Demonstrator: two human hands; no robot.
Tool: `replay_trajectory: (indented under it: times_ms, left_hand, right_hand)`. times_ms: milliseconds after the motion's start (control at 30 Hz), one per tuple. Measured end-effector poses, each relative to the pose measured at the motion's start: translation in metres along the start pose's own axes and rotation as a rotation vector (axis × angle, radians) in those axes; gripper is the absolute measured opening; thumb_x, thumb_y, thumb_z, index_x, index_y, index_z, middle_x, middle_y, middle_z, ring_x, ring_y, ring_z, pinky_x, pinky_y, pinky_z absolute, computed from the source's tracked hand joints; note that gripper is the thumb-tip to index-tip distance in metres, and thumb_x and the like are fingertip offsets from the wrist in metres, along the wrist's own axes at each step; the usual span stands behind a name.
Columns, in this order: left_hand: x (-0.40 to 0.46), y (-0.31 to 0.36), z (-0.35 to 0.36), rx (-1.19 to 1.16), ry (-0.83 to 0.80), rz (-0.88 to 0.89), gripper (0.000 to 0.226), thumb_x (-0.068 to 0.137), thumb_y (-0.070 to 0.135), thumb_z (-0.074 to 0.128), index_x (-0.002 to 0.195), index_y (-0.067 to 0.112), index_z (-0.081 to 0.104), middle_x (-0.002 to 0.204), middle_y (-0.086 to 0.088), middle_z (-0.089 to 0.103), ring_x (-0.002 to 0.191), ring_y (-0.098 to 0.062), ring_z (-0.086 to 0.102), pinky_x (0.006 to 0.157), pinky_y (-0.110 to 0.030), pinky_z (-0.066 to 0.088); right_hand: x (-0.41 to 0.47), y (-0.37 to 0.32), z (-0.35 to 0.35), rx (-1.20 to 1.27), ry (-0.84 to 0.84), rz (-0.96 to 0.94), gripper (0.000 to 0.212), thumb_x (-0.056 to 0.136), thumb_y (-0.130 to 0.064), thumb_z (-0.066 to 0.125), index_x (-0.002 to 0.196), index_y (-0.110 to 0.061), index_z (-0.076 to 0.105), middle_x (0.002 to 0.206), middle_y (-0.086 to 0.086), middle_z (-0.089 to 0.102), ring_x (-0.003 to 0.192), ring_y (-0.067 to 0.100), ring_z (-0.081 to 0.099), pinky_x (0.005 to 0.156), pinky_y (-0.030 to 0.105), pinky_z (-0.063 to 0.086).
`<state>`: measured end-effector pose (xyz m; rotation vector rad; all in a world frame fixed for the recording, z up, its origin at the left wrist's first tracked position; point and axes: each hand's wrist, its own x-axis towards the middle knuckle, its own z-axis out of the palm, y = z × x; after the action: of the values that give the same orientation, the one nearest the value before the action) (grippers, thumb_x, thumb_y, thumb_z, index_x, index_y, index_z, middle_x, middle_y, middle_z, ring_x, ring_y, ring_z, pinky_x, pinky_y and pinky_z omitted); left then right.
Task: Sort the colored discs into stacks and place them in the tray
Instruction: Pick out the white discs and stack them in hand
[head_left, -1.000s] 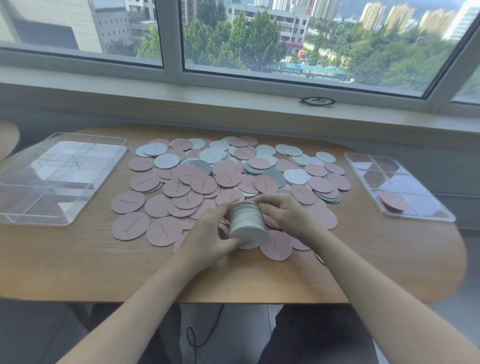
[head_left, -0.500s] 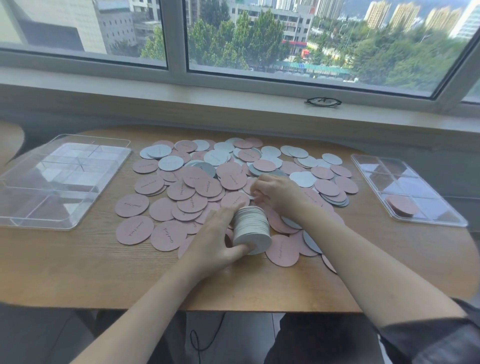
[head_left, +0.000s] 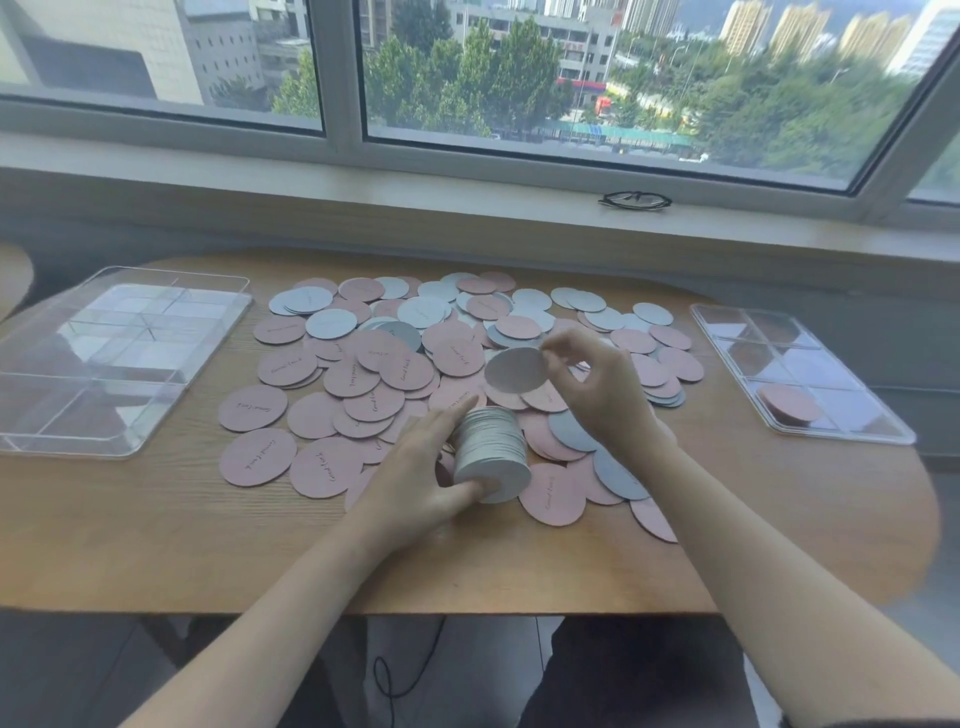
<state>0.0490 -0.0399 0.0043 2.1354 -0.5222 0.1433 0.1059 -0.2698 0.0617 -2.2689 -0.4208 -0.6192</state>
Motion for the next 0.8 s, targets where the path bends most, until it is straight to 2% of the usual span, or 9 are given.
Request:
replay_trajectory:
  times_ms: [133, 233, 333, 433, 500, 600, 667, 800]
  left_hand:
    - [0.0, 0.002, 0.0, -0.019, 0.008, 0.016, 0.086, 0.07, 0.048, 0.07, 0.149, 0.026, 0.041, 0.111, 0.019, 0.047, 0.111, -0.009, 0.047, 0.079, -0.009, 0.042]
    - [-0.001, 0.003, -0.001, 0.002, 0.012, 0.019, 0.089, 0.076, 0.039, 0.078, 0.152, 0.028, 0.035, 0.118, 0.019, 0.048, 0.114, -0.005, 0.044, 0.083, -0.006, 0.039]
    - [-0.003, 0.007, -0.002, -0.018, 0.016, 0.001, 0.088, 0.077, 0.029, 0.082, 0.152, 0.031, 0.035, 0.122, 0.021, 0.05, 0.115, -0.002, 0.042, 0.081, -0.003, 0.038]
    - [-0.003, 0.008, -0.002, -0.012, 0.033, 0.015, 0.085, 0.076, 0.029, 0.082, 0.149, 0.03, 0.039, 0.119, 0.023, 0.052, 0.114, -0.005, 0.044, 0.08, -0.004, 0.04]
    - [-0.003, 0.01, -0.003, -0.035, 0.036, -0.002, 0.083, 0.075, 0.027, 0.084, 0.147, 0.029, 0.042, 0.111, 0.024, 0.049, 0.103, -0.007, 0.048, 0.076, -0.007, 0.044]
    - [-0.003, 0.011, -0.003, -0.044, 0.039, -0.017, 0.077, 0.075, 0.025, 0.084, 0.141, 0.032, 0.045, 0.106, 0.024, 0.046, 0.096, -0.007, 0.05, 0.074, -0.009, 0.045]
    - [-0.002, 0.01, -0.003, -0.048, 0.039, -0.015, 0.073, 0.074, 0.025, 0.084, 0.137, 0.032, 0.047, 0.106, 0.023, 0.047, 0.099, -0.007, 0.05, 0.076, -0.008, 0.043]
    - [-0.001, 0.006, -0.002, -0.05, 0.035, -0.009, 0.076, 0.073, 0.026, 0.084, 0.14, 0.028, 0.049, 0.106, 0.02, 0.05, 0.109, -0.005, 0.047, 0.079, -0.006, 0.04]
  right_hand:
    - [-0.023, -0.014, -0.002, 0.176, -0.177, 0.139, 0.01, 0.095, -0.012, 0.062, 0.096, -0.017, 0.07, 0.085, -0.012, 0.071, 0.082, 0.005, 0.065, 0.075, 0.019, 0.05]
    - [-0.032, -0.014, 0.01, 0.179, -0.311, 0.136, 0.013, 0.095, -0.011, 0.059, 0.096, -0.015, 0.071, 0.08, -0.005, 0.068, 0.074, 0.008, 0.062, 0.072, 0.024, 0.05]
    - [-0.033, -0.012, 0.014, 0.214, -0.429, 0.27, 0.025, 0.095, -0.008, 0.051, 0.094, -0.019, 0.073, 0.067, -0.007, 0.063, 0.06, 0.007, 0.056, 0.064, 0.029, 0.049]
    - [-0.022, -0.01, 0.015, 0.198, -0.378, 0.261, 0.029, 0.091, -0.003, 0.05, 0.093, -0.017, 0.075, 0.081, -0.004, 0.071, 0.075, 0.01, 0.063, 0.075, 0.029, 0.051]
    - [-0.012, -0.004, 0.018, 0.095, -0.297, 0.242, 0.022, 0.095, -0.011, 0.053, 0.099, -0.019, 0.072, 0.092, -0.009, 0.071, 0.086, 0.005, 0.064, 0.077, 0.024, 0.05]
    - [0.005, 0.012, 0.03, -0.139, -0.214, 0.226, 0.017, 0.097, -0.027, 0.055, 0.104, -0.017, 0.067, 0.101, -0.005, 0.063, 0.087, 0.01, 0.058, 0.079, 0.028, 0.048]
    - [0.019, 0.019, 0.04, -0.242, -0.185, 0.245, 0.023, 0.096, -0.034, 0.055, 0.104, -0.016, 0.066, 0.105, -0.001, 0.061, 0.094, 0.015, 0.056, 0.079, 0.031, 0.045]
    - [0.046, 0.018, 0.056, -0.434, -0.197, 0.309, 0.038, 0.094, -0.049, 0.055, 0.11, -0.016, 0.062, 0.11, 0.003, 0.056, 0.101, 0.025, 0.056, 0.076, 0.033, 0.04]
